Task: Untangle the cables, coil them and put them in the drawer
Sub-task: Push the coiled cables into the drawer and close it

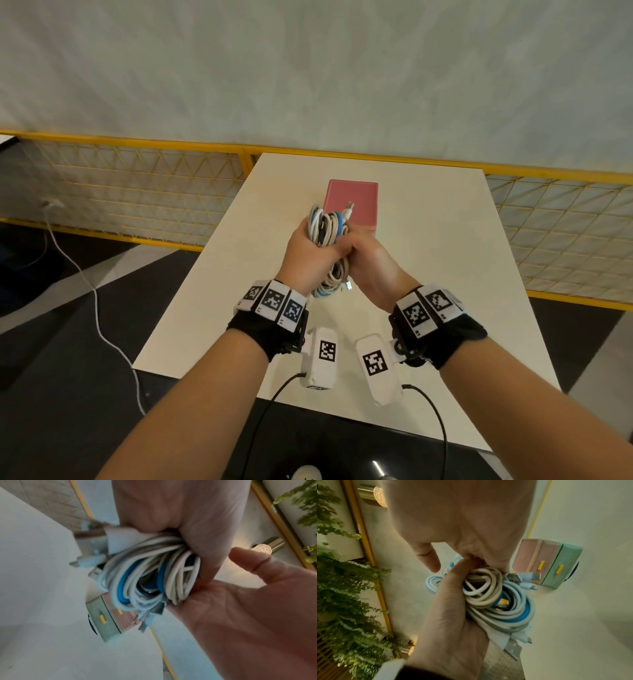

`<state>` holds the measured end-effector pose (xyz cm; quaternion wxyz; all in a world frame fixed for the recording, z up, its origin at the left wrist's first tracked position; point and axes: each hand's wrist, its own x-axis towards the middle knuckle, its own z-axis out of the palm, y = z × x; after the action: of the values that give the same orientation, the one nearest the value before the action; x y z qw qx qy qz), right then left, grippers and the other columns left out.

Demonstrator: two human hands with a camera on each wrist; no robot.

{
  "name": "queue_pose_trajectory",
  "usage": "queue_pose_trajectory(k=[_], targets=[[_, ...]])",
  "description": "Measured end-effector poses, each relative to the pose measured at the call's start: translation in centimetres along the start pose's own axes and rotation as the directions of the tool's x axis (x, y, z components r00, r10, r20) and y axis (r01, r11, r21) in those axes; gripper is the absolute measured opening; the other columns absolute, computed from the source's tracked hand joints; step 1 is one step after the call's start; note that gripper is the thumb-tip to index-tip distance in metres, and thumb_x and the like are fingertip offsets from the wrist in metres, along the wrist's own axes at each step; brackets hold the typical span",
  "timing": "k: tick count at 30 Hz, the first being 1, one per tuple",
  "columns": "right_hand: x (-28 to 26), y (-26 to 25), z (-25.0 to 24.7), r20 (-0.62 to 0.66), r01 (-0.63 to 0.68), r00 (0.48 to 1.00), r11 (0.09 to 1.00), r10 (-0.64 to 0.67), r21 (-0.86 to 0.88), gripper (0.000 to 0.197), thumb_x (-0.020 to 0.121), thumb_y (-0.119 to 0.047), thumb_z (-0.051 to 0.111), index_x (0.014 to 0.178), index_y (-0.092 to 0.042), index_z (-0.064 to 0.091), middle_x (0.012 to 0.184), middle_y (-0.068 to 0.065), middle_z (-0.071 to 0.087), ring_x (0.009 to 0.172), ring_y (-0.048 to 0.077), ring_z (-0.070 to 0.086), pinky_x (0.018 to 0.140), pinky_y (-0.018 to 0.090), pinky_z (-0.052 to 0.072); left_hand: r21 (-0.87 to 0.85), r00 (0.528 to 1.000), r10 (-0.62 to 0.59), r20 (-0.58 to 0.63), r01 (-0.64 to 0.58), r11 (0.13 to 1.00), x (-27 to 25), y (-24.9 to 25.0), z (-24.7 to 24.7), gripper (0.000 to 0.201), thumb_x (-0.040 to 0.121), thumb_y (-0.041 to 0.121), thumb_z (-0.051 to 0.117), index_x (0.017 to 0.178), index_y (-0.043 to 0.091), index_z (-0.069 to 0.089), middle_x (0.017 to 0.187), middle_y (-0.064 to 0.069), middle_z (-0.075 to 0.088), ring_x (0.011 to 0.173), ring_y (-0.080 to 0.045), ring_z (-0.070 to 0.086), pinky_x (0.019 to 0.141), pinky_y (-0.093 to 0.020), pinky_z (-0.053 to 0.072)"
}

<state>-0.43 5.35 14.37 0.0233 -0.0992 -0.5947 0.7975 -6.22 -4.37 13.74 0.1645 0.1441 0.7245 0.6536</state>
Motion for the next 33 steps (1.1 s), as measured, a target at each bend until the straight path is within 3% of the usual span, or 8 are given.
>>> queue_pose_trajectory(k=[7, 10, 13, 16, 18, 23, 30, 33], targets=[[2.1, -0.2, -2.5, 0.152, -0.057, 0.986, 0.996, 0.066, -0.063, 0.049, 0.081, -0.019, 0.045, 0.129, -0.023, 0.053, 0.13, 0.004, 0.057, 0.115, 0.015, 0.052, 0.099, 0.036, 0.04, 0.052, 0.998, -0.034, 0.054, 0.031, 0.998, 2.9, -0.6, -0.5, 0.037, 0.075, 0.011, 0.08, 0.11, 0.011, 0.068, 0.096, -0.01, 0.074, 0.092, -0.02, 0.071, 0.082, -0.032, 0.059], [4.5, 1.8, -5.5, -0.078, -0.076, 0.996, 0.939, 0.053, -0.337, 0.031, 0.092, -0.015, 0.048, 0.116, -0.034, 0.054, 0.115, -0.017, 0.059, 0.11, 0.003, 0.053, 0.088, 0.021, 0.037, 0.289, 0.998, -0.049, 0.046, 0.033, 0.957, 5.7, -2.3, -0.6, 0.042, 0.073, 0.012, 0.079, 0.11, 0.016, 0.06, 0.1, -0.007, 0.069, 0.095, -0.025, 0.067, 0.084, -0.037, 0.055], [6.7, 5.4, -9.1, -0.372, -0.202, 0.928, 0.829, -0.008, -0.521, 0.051, 0.09, -0.011, 0.049, 0.139, -0.016, 0.037, 0.136, 0.003, 0.05, 0.126, 0.022, 0.047, 0.102, 0.032, 0.037, 0.547, 0.98, -0.155, 0.125, 0.063, 0.835, 8.7, -4.3, -0.6, 0.068, 0.074, 0.017, 0.077, 0.135, 0.024, 0.048, 0.117, -0.002, 0.065, 0.107, -0.026, 0.063, 0.091, -0.035, 0.051], [8.2, 9.2, -11.1, -0.548, -0.422, 0.818, 0.828, 0.174, -0.368, 0.066, 0.089, -0.01, 0.052, 0.146, -0.009, 0.019, 0.116, 0.011, 0.059, 0.109, 0.027, 0.055, 0.092, 0.036, 0.044, 0.752, 0.924, -0.309, 0.226, 0.036, 0.659, 11.6, -5.8, 0.4, 0.104, 0.075, 0.023, 0.076, 0.155, 0.032, 0.011, 0.137, 0.001, 0.057, 0.108, -0.024, 0.063, 0.086, -0.032, 0.052], [9.4, 11.6, -11.8, -0.584, -0.486, 0.768, 0.833, 0.263, -0.263, 0.073, 0.086, -0.01, 0.055, 0.147, -0.009, 0.015, 0.092, 0.008, 0.06, 0.093, 0.027, 0.058, 0.081, 0.037, 0.046, 0.848, 0.901, -0.36, 0.244, -0.018, 0.53, 13.1, -6.3, 1.3, 0.11, 0.076, 0.026, 0.073, 0.154, 0.038, -0.004, 0.114, -0.002, 0.066, 0.087, -0.023, 0.065, 0.067, -0.03, 0.051], [13.7, 13.5, -11.8, -0.583, -0.387, 0.721, 0.916, 0.374, 0.108, 0.082, 0.085, -0.002, 0.061, 0.147, -0.009, 0.008, 0.09, 0.013, 0.059, 0.086, 0.028, 0.059, 0.076, 0.041, 0.052, 0.932, 0.925, -0.281, 0.257, -0.161, 0.324, 14.8, -6.8, 1.5, 0.1, 0.081, 0.026, 0.068, 0.155, 0.036, 0.001, 0.102, -0.003, 0.065, 0.087, -0.026, 0.063, 0.07, -0.03, 0.045], [16.6, 13.1, -9.6, -0.644, -0.242, 0.713, 0.96, 0.276, 0.143, 0.037, 0.073, 0.014, 0.067, 0.085, -0.012, 0.044, 0.071, 0.014, 0.059, 0.058, 0.025, 0.057, 0.06, 0.038, 0.051, 0.935, 0.907, -0.268, 0.323, -0.264, 0.235, 15.8, -6.7, 1.2, 0.098, 0.082, 0.024, 0.067, 0.155, 0.03, 0.002, 0.097, -0.002, 0.064, 0.075, -0.022, 0.054, 0.066, -0.031, 0.044], [16.1, 13.7, -9.4, -0.655, -0.194, 0.725, 0.976, 0.214, 0.103, 0.033, 0.071, 0.016, 0.068, 0.092, -0.003, 0.052, 0.083, 0.022, 0.063, 0.063, 0.025, 0.06, 0.059, 0.036, 0.054, 0.936, 0.899, -0.286, 0.332, -0.276, 0.22, 15.8, -7.0, 1.0, 0.099, 0.082, 0.022, 0.067, 0.155, 0.031, 0.0, 0.083, 0.001, 0.06, 0.068, -0.02, 0.054, 0.062, -0.03, 0.044]])
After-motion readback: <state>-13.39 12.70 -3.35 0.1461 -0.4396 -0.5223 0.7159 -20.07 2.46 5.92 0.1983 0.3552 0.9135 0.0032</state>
